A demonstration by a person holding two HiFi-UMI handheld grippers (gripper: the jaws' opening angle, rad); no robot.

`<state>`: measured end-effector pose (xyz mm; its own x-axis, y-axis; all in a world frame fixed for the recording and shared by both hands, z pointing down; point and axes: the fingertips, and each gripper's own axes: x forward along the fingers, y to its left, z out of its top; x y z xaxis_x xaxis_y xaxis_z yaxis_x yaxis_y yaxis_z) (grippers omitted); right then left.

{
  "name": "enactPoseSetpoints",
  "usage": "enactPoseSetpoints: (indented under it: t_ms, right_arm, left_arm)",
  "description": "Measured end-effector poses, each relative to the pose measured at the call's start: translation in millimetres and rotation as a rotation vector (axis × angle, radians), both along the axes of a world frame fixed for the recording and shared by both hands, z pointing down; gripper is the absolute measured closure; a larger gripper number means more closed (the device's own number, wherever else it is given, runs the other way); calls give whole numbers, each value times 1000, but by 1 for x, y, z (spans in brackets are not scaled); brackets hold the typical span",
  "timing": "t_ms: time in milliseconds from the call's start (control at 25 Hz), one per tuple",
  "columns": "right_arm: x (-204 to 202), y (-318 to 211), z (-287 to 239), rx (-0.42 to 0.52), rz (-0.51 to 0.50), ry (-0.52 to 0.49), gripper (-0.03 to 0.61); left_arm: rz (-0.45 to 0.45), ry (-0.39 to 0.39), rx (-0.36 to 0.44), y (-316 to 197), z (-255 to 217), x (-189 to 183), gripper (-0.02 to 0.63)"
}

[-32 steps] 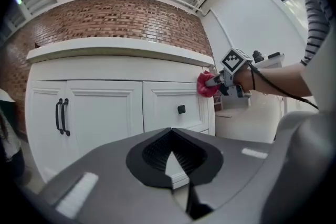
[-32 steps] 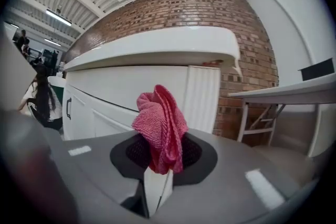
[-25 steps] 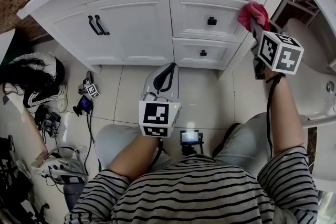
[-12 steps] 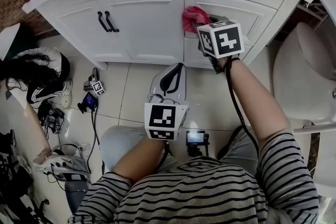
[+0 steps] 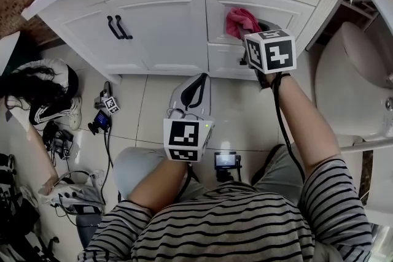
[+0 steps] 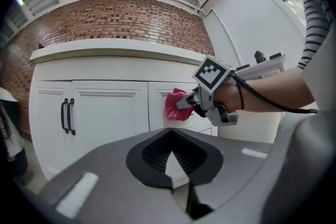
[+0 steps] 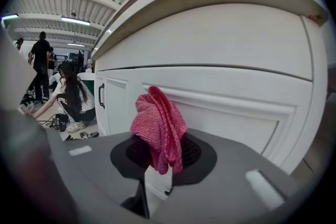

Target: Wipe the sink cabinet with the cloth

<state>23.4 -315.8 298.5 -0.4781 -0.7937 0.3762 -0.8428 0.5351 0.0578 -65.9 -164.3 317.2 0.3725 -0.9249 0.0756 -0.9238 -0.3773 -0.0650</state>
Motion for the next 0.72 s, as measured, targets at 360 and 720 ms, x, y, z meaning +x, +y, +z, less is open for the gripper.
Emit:
enactPoseSetpoints:
  t_ms: [360, 720]
  right_arm:
    - [59, 12, -1, -12, 36, -48, 505]
    - [150, 0, 7, -32, 202, -50, 506]
  left_arm:
    - [19, -53, -26, -2, 15, 17, 612]
    - [10, -69, -41, -1, 23, 19, 612]
